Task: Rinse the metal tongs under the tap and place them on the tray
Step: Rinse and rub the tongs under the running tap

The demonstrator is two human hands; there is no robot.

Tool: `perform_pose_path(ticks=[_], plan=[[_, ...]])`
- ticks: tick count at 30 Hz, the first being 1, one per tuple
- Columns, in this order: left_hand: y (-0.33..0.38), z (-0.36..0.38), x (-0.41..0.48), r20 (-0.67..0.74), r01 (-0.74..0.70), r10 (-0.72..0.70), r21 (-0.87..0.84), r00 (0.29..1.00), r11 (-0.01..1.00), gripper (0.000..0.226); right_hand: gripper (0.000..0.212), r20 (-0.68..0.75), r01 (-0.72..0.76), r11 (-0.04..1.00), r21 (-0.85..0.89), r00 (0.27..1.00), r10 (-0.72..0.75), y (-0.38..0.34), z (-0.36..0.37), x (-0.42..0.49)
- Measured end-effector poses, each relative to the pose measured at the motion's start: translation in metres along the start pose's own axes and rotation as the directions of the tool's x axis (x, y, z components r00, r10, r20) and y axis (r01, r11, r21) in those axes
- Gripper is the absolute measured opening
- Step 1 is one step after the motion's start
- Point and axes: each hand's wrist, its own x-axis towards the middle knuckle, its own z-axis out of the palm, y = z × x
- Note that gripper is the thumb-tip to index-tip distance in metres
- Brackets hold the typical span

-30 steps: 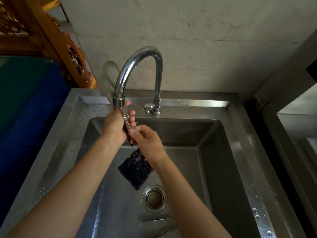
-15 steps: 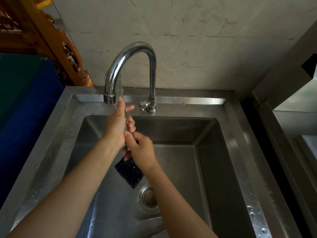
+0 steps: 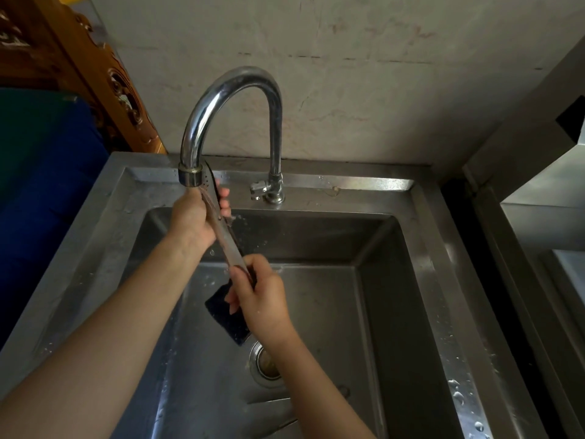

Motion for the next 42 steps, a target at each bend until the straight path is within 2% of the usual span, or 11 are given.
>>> perform_pose_path(ticks=[5,8,11,15,19,22,26,29,32,37,42], plan=[[-0.004,-0.004,0.004,0.155,0.080,-0.037,-0.286,0.987,0.955,0.014,0.037,0.012,-0.040,0.958,0.283,0.999,0.038,-0.003,-0.011,0.013],[-0.013,-0.001,-0.002,0.245,0.037,-0.006,-0.125,0.969,0.992,0.014,0.010,0.128,-0.113,0.993,0.044,0.986,0.106,0.005,-0.001,0.016],[-0.018,0.011,-0.015,0.153,-0.006,-0.016,0.141,0.988,0.990,0.044,0.024,-0.002,-0.100,0.988,-0.115,0.995,0.101,0.021,0.011,0.010],[-0.022,0.013,-0.019,0.088,0.031,-0.055,0.251,0.995,0.968,0.070,0.032,-0.097,-0.090,0.994,-0.067,0.992,0.084,0.034,0.011,0.000],[-0.017,-0.001,-0.018,0.410,-0.010,0.004,0.014,0.912,1.000,0.037,0.040,-0.068,-0.119,0.991,0.057,0.990,0.123,0.045,0.012,-0.009],[-0.009,-0.010,-0.018,0.516,-0.026,0.066,-0.084,0.854,0.996,0.025,0.042,-0.026,-0.141,0.988,0.057,0.989,0.143,0.052,0.011,-0.010],[-0.008,-0.009,-0.030,0.446,-0.092,0.045,0.084,0.894,0.992,0.012,0.039,-0.003,-0.146,0.988,0.046,0.989,0.147,0.060,0.010,-0.005],[-0.008,-0.006,-0.036,0.273,-0.139,0.084,0.189,0.958,0.972,0.031,0.040,-0.001,-0.165,0.986,0.025,0.986,0.165,0.064,0.012,-0.001],[-0.005,-0.007,-0.038,0.200,-0.140,0.113,0.127,0.973,0.982,0.044,0.045,-0.021,-0.145,0.989,0.001,0.989,0.145,0.062,0.012,0.004],[-0.001,-0.013,-0.041,0.428,-0.104,0.105,-0.027,0.897,0.994,0.035,0.055,-0.055,-0.161,0.986,-0.037,0.986,0.159,0.044,0.012,0.021],[0.004,-0.001,-0.035,0.519,-0.106,0.041,0.098,0.854,0.990,0.035,0.051,0.152,-0.180,0.983,0.029,0.973,0.173,0.035,0.003,0.030]])
